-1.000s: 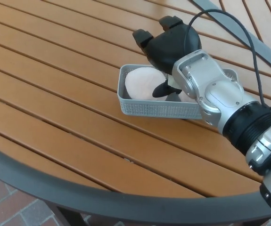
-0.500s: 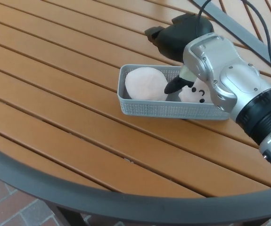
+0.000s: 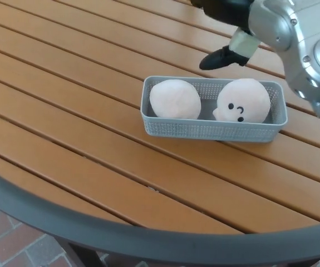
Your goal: The robot walks towards a desk kept outside and uses its right hand to pick up two emotional support dumplings one after the other and puts it in a container kept in front of it on the desk
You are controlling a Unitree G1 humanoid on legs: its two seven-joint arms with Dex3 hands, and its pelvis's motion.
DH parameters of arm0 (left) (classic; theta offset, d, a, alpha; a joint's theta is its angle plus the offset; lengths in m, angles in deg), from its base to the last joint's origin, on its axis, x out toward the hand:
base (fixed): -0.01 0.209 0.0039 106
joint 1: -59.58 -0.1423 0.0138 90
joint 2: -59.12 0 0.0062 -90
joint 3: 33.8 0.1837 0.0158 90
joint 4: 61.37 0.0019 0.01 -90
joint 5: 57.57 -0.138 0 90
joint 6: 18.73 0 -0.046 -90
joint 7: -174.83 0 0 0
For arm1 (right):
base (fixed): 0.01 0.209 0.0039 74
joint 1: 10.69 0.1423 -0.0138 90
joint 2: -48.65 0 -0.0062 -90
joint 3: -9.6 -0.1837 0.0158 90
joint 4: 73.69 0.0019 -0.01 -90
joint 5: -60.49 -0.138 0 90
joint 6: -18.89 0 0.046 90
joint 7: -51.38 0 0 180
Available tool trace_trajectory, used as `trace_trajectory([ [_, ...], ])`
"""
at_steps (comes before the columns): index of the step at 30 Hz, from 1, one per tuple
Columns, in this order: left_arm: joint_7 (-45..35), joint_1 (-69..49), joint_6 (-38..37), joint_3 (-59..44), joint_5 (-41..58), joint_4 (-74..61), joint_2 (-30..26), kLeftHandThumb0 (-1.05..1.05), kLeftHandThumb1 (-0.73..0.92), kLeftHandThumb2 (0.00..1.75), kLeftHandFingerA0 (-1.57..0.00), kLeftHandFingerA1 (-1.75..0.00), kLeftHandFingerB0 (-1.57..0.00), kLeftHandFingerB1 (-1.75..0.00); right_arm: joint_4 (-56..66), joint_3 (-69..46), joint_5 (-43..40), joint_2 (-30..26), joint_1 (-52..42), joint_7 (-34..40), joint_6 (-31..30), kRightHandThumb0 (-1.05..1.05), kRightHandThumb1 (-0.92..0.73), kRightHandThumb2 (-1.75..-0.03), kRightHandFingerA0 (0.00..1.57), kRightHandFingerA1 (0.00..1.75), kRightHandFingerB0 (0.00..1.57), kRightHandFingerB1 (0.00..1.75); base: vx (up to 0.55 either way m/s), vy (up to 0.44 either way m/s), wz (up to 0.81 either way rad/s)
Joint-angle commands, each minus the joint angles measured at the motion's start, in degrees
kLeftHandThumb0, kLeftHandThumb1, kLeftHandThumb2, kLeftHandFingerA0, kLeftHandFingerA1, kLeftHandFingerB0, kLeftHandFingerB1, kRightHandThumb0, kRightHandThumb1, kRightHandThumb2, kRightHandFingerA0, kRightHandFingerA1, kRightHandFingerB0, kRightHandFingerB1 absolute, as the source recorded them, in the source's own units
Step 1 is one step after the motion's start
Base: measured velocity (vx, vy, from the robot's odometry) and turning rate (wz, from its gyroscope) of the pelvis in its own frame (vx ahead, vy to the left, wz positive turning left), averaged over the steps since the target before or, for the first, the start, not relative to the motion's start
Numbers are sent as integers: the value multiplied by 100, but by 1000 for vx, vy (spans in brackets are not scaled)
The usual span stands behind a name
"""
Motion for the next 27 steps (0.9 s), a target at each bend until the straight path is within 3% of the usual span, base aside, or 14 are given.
trace_trajectory([
  [1,98,-225,-405,-73,27,-28,-2,-36,53,56,-87,-71,-84,-55,4934,-5615,-1718,-1889,-3299,-1789,-112,-79,-52,-92,3,32,2,25,0,0,8],
  [2,84,-228,-404,-89,37,-24,-29,-36,53,56,-87,-71,-84,-55,5147,-6038,-1784,-1919,-3570,-1792,-138,-79,-52,-92,3,32,2,25,0,0,0],
  [3,111,-218,-371,-67,12,-37,-40,-36,53,57,-86,-70,-84,-55,4863,-7111,-1890,-1813,-4022,-1442,11,-72,-54,-90,27,56,21,44,0,0,0],
  [4,132,-210,-347,-50,-8,-48,-46,-36,53,57,-86,-70,-84,-55,4651,-7917,-1981,-1738,-4372,-1177,122,-72,-54,-90,27,56,21,44,0,0,0],
  [5,148,-199,-320,-39,-25,-53,-68,-37,54,57,-86,-70,-84,-55,4415,-8653,-2080,-1636,-4694,-819,220,-65,-64,-60,45,57,36,35,0,0,0],
  [7,158,-187,-299,-34,-35,-55,-94,-37,54,57,-86,-70,-84,-55,4237,-9168,-2189,-1554,-4959,-489,282,-65,-64,-60,45,57,36,35,0,0,0],
  [8,127,-191,-315,-44,-26,-57,-115,-39,53,56,-88,-69,-88,-54,3930,-9514,-2274,-1543,-5186,-180,372,-63,-52,-89,52,68,34,50,0,0,0],
  [9,65,-204,-356,-62,-3,-71,-134,-38,54,56,-89,-69,-89,-54,3241,-10070,-2385,-1572,-5658,502,594,-56,-61,-59,63,69,47,41,0,0,0],
  [11,39,-210,-375,-69,6,-79,-137,-38,54,56,-89,-69,-89,-54,2919,-10283,-2420,-1592,-5875,832,702,-56,-61,-59,63,69,47,41,0,0,0],
  [17,111,-200,-192,-63,-10,-78,-186,-41,55,57,-85,-67,-87,-53,-145,-10917,-3214,-1954,-7163,3152,1572,-58,-60,-58,66,83,52,50,0,0,0],
  [18,130,-193,-195,-67,-10,-61,-181,-39,54,57,-85,-67,-88,-54,-496,-10961,-3359,-1944,-7280,3522,1712,-52,-61,-59,73,95,51,58,0,0,0],
  [24,120,-217,-251,-75,-2,-59,-167,-41,53,57,-87,-68,-90,-53,-1800,-11021,-3885,-2092,-7553,4586,2307,-46,-58,-57,72,103,55,61,0,0,0],
  [25,103,-228,-255,-77,-2,-61,-183,-39,55,57,-85,-65,-86,-53,-2687,-10977,-4159,-2291,-7599,5254,2431,-45,-57,-57,78,110,61,68,0,0,0],
  [27,128,-234,-242,-64,-21,-72,-195,-39,55,57,-86,-65,-87,-53,-3376,-10979,-4452,-2431,-7657,5543,2413,-44,-60,-58,71,118,57,74,0,0,0],
])
